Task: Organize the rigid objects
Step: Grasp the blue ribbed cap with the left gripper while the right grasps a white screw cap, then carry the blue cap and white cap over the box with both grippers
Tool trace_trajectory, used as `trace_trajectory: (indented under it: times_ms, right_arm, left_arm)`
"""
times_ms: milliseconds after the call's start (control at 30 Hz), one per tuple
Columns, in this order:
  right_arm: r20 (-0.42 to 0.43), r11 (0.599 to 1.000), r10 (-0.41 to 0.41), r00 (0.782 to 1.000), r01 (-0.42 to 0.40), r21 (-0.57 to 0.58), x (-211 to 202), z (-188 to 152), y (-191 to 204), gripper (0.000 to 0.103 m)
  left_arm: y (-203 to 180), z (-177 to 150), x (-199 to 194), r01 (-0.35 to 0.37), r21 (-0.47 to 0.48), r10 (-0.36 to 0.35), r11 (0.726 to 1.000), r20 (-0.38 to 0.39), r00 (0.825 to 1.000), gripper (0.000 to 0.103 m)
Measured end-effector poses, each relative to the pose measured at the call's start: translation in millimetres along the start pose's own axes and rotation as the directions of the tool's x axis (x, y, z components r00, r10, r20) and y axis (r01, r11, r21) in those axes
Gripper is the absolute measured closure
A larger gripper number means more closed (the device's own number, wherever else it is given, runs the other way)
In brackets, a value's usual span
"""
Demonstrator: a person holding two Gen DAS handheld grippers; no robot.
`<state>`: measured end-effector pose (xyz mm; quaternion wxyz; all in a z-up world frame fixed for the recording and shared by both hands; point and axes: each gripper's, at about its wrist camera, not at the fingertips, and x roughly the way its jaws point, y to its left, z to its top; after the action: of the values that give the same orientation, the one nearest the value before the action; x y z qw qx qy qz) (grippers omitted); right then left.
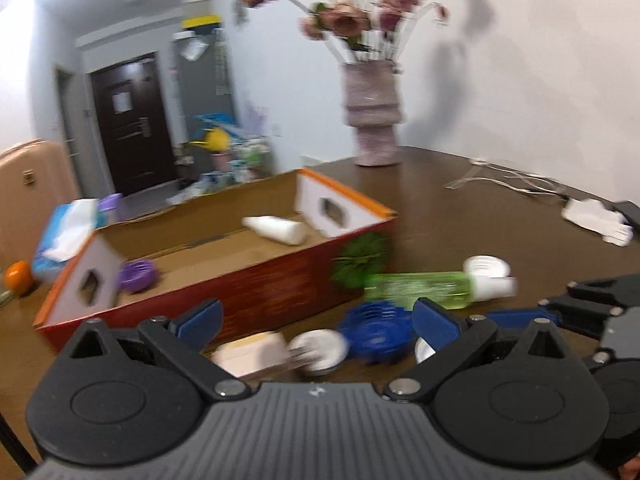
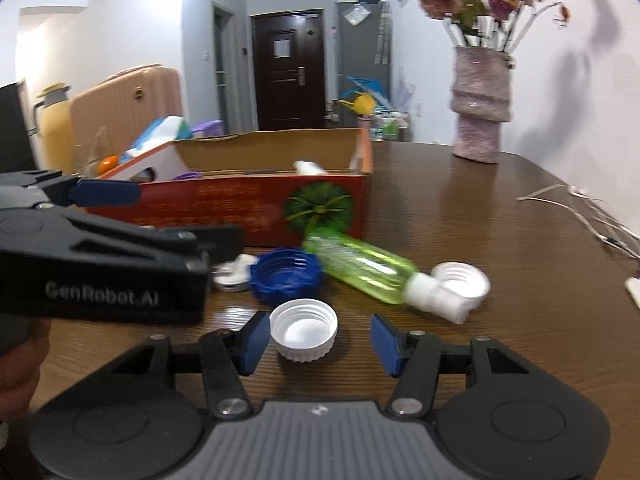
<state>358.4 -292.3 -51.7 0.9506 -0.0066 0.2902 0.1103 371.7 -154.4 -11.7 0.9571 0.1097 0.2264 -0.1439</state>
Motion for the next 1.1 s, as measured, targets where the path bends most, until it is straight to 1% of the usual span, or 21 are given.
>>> trace_trajectory:
  times_ms: [133,200,267,367,467,533,600,667,733,767,800,867,933,1100]
  right_arm:
    - [0.005,0.998,-0.063,0.998,0.063,0.03,-3,-2,-20,0.047]
    - [0.007,0.996,-0.085,0.996,0.084,0.043,-4,-3,-31,0.048]
    - [0.006,0.994,-0.097,0.995,0.096,0.053,-6,-4,-39,0.048]
    - [0.001,0.992,-0.11,0.994,0.11,0.064,-7,-5,-49,0.048]
    - [-0.005,0.991,-0.11,0.994,0.11,0.075,-8,-9,-57,0.048]
    - [-0.004,0.991,-0.105,0.994,0.105,0.082,-10,-12,-61,0.048]
    - [0.003,0.992,-0.082,0.997,0.081,0.097,-12,-14,-65,0.048]
    - [0.0,0.993,-0.07,0.998,0.069,0.094,-12,-13,-66,0.048]
    - [-0.004,0.994,-0.078,0.997,0.078,0.079,-8,-12,-65,0.048]
    - [-0.006,0.994,-0.078,0.997,0.078,0.074,-7,-11,-65,0.051]
    - [-0.008,0.995,-0.076,0.997,0.077,0.068,-5,-10,-64,0.053]
    - [-0.013,0.995,-0.076,0.997,0.076,0.059,-2,-8,-63,0.064]
    - [-0.017,0.996,-0.069,0.997,0.069,0.049,-1,-7,-61,0.064]
    - [-0.021,0.997,-0.056,0.998,0.056,0.047,-3,-7,-57,0.064]
  left_arm:
    - [-17,-2,15,0.044,-0.005,-0.044,0.999,-0.035,0.998,0.002]
    - [-20,-2,24,0.052,-0.043,-0.055,0.998,-0.066,0.996,0.009]
    - [-23,-2,29,0.063,-0.054,-0.067,0.997,-0.083,0.994,0.013]
    - [-28,-2,33,0.076,-0.056,-0.081,0.995,-0.091,0.993,0.015]
    - [-29,-5,42,0.053,-0.069,-0.061,0.996,-0.121,0.991,0.015]
    - [-29,-7,50,0.037,-0.069,-0.047,0.997,-0.15,0.988,0.019]
    - [-28,-10,57,0.031,-0.076,-0.044,0.997,-0.175,0.984,0.023]
    - [-30,-10,58,0.014,-0.064,-0.024,0.998,-0.164,0.986,0.028]
    - [-28,-10,59,0.01,-0.072,-0.022,0.997,-0.158,0.987,0.033]
    - [-27,-9,59,0.006,-0.075,-0.018,0.997,-0.154,0.988,0.043]
    - [-27,-9,59,0.0,-0.07,-0.011,0.998,-0.149,0.989,0.047]
    - [-25,-8,58,0.005,-0.073,-0.016,0.997,-0.15,0.989,0.047]
    - [-24,-8,56,0.015,-0.079,-0.026,0.997,-0.148,0.989,0.047]
    - [-23,-7,43,0.006,-0.073,-0.015,0.997,-0.125,0.992,0.048]
